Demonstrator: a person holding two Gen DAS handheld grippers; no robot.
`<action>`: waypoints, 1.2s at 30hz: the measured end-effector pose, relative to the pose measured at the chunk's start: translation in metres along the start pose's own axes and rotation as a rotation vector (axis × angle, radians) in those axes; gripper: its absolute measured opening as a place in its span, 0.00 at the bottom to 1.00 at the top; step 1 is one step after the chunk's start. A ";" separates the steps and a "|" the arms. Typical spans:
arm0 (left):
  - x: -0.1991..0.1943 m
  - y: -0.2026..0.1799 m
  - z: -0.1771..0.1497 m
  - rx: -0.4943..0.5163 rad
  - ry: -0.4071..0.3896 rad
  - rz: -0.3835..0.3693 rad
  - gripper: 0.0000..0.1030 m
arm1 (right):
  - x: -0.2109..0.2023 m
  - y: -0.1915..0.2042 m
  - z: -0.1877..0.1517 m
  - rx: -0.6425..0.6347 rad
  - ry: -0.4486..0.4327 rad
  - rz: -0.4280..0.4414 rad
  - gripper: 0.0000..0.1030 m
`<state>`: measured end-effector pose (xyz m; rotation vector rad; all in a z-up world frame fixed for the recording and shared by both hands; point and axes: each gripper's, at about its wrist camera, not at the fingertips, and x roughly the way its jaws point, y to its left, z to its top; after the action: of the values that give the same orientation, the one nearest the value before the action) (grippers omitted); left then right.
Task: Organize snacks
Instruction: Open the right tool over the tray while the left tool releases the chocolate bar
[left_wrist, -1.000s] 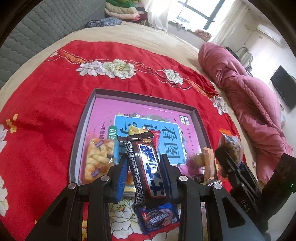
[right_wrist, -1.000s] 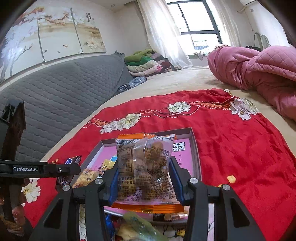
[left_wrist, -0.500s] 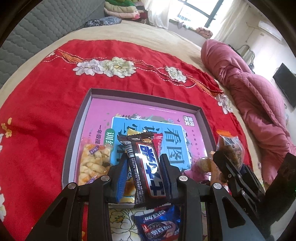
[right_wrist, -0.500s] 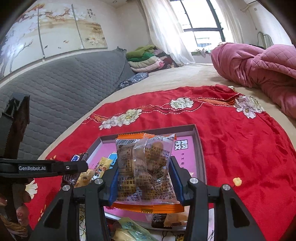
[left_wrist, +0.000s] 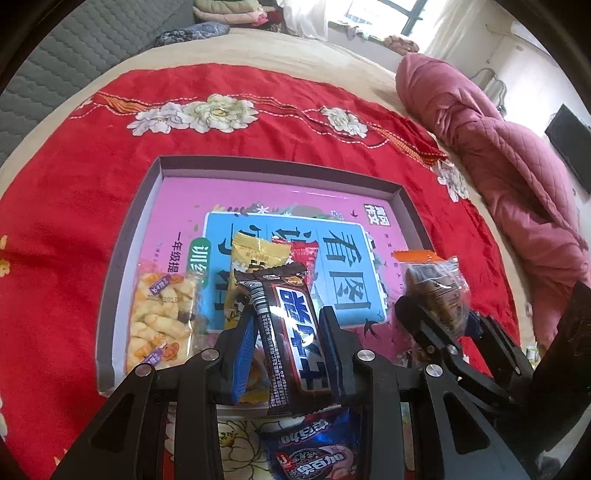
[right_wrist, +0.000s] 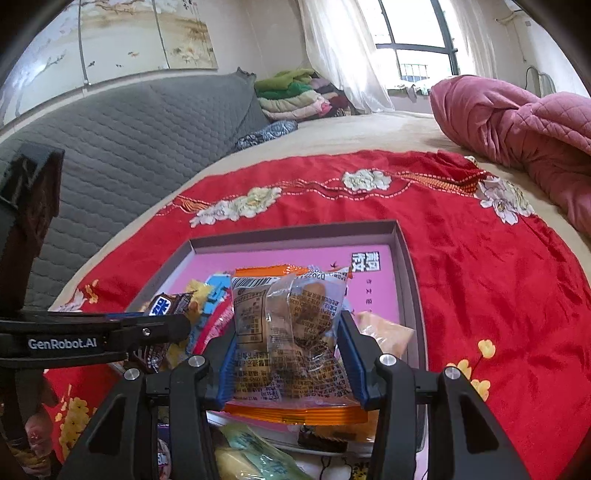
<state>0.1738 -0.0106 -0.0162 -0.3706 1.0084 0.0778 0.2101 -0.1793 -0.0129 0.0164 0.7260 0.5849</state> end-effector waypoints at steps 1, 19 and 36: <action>0.001 0.000 0.000 0.000 0.001 0.000 0.34 | 0.001 0.000 -0.001 -0.001 0.004 -0.002 0.47; 0.005 0.002 -0.001 -0.015 0.026 -0.018 0.34 | 0.011 -0.003 -0.009 0.012 0.060 -0.025 0.49; 0.003 0.008 0.002 -0.043 0.031 -0.047 0.38 | 0.002 -0.007 -0.005 0.042 0.023 -0.004 0.60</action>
<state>0.1748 -0.0033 -0.0199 -0.4358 1.0288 0.0510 0.2111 -0.1849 -0.0196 0.0472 0.7599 0.5669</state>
